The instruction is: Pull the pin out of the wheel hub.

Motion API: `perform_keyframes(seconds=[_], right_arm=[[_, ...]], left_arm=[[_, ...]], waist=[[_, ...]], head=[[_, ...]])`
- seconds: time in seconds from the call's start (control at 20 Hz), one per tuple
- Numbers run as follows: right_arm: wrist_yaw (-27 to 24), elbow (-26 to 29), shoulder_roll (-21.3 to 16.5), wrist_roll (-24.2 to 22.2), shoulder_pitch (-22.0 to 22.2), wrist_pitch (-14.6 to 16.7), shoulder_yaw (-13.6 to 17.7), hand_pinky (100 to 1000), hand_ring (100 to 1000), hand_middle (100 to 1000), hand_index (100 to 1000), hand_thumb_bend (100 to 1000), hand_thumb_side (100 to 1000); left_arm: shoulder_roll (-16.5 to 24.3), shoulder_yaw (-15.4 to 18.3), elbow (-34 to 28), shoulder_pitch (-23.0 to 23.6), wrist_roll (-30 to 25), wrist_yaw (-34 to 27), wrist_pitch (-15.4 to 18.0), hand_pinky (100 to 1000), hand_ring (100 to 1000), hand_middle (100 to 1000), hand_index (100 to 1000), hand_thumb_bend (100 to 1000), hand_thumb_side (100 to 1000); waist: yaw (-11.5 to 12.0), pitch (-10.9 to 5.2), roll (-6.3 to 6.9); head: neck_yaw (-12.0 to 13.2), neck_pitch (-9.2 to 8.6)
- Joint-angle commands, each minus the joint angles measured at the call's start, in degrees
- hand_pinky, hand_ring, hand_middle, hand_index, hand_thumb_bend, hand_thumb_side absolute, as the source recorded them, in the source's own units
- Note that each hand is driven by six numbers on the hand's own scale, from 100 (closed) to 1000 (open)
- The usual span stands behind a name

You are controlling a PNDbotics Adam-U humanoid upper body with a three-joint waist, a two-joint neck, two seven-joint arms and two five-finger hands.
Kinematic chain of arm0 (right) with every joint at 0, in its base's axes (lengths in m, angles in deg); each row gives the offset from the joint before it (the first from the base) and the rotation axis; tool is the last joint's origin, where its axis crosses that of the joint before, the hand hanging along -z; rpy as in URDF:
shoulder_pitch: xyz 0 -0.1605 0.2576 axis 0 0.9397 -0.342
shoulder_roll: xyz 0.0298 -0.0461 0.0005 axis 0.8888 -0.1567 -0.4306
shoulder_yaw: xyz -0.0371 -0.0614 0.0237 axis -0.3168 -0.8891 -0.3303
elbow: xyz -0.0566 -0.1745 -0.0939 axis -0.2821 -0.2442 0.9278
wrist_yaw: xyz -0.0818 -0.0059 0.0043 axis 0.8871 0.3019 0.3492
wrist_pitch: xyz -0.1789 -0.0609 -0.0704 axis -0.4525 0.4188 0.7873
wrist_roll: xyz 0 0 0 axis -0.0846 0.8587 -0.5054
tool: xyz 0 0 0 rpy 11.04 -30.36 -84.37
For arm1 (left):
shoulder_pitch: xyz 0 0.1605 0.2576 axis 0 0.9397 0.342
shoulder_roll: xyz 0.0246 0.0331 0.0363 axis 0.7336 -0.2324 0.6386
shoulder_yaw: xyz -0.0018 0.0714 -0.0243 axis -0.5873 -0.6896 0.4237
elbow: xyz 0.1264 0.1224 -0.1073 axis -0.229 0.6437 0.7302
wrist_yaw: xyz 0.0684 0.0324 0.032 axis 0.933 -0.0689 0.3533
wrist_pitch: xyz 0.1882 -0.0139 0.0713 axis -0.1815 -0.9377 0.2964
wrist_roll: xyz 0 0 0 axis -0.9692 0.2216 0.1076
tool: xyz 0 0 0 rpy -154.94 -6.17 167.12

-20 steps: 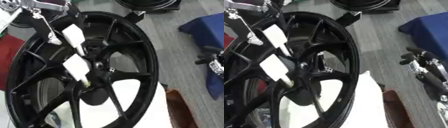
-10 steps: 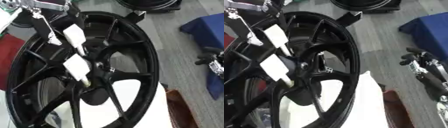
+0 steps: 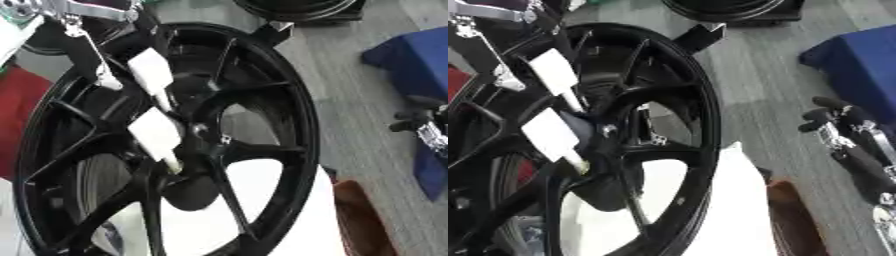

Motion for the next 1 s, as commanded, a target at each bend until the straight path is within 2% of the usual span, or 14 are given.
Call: perform_keyframes(seconds=[0.05, 0.85, 1.0], right_arm=[[-0.1, 0.5, -0.7, 0.1, -0.2, 0.0, 0.5, 945, 683, 667, 846, 100, 484], [0.0, 0.2, -0.6, 0.3, -0.3, -0.1, 0.6, 946, 685, 668, 846, 100, 473], [0.0, 0.1, -0.6, 0.4, -0.3, -0.1, 0.7, 947, 685, 668, 846, 100, 474]], left_arm=[[1.0, 0.9, -0.5, -1.5, -7.1, -1.1, 6.4, 794, 723, 605, 754, 455, 100], [0.5, 0.1, -0.7, -2.0, -7.1, -3.7, 4.3, 778, 693, 552, 724, 420, 100], [0.4, 0.1, -1.0, -2.1, -7.1, -4.3, 4.3, 764, 660, 501, 663, 386, 100]], waist=[[0.0, -1.35, -0.54], [0.1, -1.68, -0.55], [0.2, -1.71, -0.53]], head=[[-0.1, -0.02], [-0.5, -0.95], [-0.5, -0.90]])
